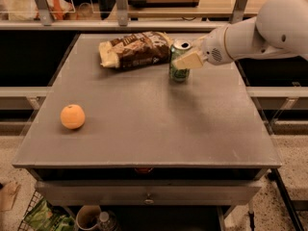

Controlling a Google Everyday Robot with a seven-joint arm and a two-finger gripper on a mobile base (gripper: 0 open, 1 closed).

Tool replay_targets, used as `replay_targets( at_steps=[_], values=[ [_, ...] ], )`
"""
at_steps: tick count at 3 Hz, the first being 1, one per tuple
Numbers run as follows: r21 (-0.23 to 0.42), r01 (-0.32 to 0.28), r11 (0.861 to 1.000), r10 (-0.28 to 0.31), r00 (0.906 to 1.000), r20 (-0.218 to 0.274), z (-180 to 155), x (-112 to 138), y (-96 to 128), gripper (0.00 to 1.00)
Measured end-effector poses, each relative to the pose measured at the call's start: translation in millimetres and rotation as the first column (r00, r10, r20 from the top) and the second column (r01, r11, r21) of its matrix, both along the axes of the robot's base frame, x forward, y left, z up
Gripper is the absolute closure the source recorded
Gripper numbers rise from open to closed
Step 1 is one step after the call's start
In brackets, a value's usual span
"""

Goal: Move green can near brown chip bag

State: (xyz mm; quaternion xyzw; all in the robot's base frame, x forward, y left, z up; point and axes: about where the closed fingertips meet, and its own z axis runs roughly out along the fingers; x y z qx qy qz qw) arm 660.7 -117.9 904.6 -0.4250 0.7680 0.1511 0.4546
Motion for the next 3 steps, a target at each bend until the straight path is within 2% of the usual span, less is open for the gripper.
replay_targets(
  at_steps=[1,2,3],
  values=[
    [-0.005,-0.001,1.0,0.001,0.9987,0.051,4.7,28.6,8.8,1.0],
    [-0.009,-0.02,1.0,0.021,0.9983,0.054,0.2,49.9,19.3,1.0],
    [0.008,-0.038,0.999,0.038,0.9993,0.0,-12.0,63.3,27.1,1.0]
  ],
)
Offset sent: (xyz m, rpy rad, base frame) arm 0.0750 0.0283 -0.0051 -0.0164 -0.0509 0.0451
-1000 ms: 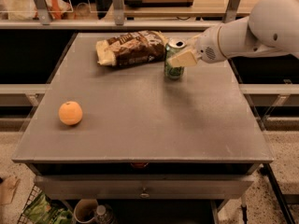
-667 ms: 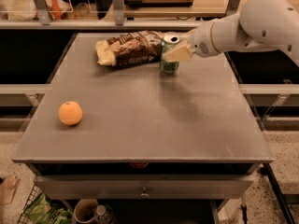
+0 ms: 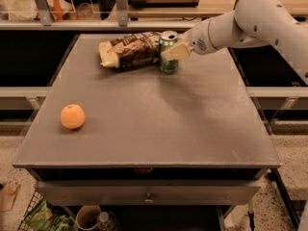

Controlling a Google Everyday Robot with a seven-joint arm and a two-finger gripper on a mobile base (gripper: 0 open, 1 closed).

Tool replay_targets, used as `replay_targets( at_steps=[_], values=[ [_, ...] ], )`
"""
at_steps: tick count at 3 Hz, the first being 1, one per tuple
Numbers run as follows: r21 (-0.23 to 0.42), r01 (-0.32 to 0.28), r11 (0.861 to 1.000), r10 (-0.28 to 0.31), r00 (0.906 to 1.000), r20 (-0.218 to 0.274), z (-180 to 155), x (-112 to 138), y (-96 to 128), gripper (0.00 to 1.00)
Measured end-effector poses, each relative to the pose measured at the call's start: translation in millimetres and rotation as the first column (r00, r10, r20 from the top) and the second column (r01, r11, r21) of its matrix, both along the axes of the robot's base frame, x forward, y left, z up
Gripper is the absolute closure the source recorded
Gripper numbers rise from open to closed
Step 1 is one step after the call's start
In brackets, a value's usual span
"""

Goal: Move green can near brown chip bag

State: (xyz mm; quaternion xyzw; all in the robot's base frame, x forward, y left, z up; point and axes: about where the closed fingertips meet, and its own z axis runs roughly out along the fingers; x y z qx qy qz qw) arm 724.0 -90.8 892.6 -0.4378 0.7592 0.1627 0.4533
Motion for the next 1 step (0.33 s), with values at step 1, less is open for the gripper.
replay_targets(
  at_steps=[1],
  values=[
    [0.001,-0.004,1.0,0.004,1.0,-0.005,-0.5,0.8,0.8,0.82]
  ],
)
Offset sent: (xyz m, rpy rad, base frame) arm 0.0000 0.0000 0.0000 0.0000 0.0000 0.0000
